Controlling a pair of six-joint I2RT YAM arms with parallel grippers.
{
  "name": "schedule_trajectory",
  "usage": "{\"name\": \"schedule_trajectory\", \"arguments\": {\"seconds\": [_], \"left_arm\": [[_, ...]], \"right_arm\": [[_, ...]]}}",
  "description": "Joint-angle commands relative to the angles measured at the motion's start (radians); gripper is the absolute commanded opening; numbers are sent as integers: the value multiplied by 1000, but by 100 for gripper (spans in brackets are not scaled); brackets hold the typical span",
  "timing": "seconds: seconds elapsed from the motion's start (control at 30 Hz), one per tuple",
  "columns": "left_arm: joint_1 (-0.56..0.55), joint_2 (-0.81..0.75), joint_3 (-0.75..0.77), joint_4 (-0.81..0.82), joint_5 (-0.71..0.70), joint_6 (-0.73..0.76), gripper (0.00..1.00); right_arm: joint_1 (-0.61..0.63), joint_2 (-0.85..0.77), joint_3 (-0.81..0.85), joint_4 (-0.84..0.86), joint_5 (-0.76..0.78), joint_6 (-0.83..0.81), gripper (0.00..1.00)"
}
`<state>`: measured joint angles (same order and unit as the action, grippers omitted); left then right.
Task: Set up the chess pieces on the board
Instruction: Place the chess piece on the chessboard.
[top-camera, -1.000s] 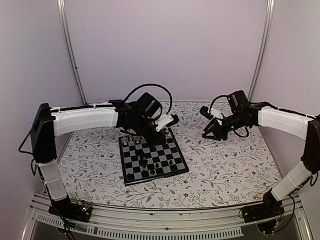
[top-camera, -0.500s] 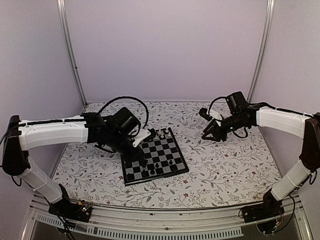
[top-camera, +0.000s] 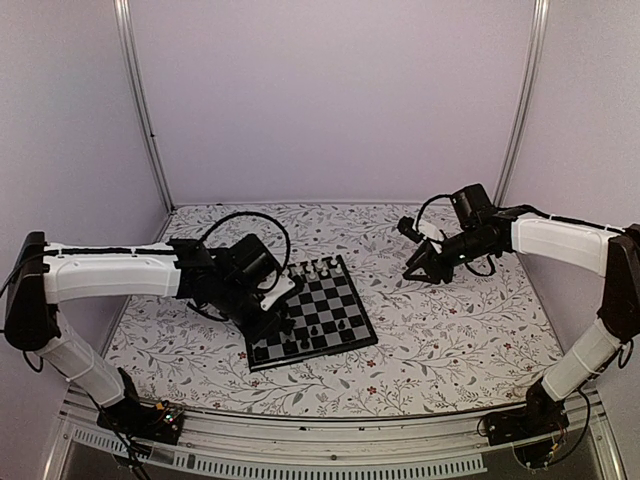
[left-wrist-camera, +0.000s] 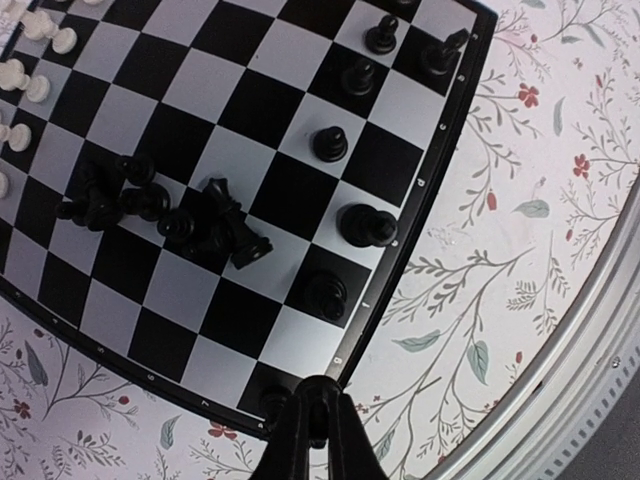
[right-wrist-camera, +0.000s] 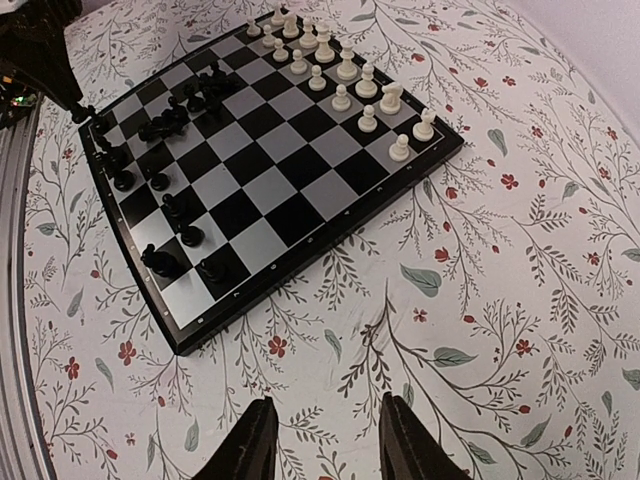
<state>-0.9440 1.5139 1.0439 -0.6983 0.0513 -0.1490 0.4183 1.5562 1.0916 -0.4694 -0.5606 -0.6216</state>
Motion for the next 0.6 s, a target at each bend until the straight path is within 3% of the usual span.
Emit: {"name": "schedule_trajectory", "arguments": {"seconds": [0.0,0.57], "left_arm": [[-18,28,-14,32,-8,-9,4],[-18,96,-50,96,-9,1,5]], "right_arm": [[0,15,-7,10,-18,-2,36],[0,29,-6,7,-18,-4,37]]}}
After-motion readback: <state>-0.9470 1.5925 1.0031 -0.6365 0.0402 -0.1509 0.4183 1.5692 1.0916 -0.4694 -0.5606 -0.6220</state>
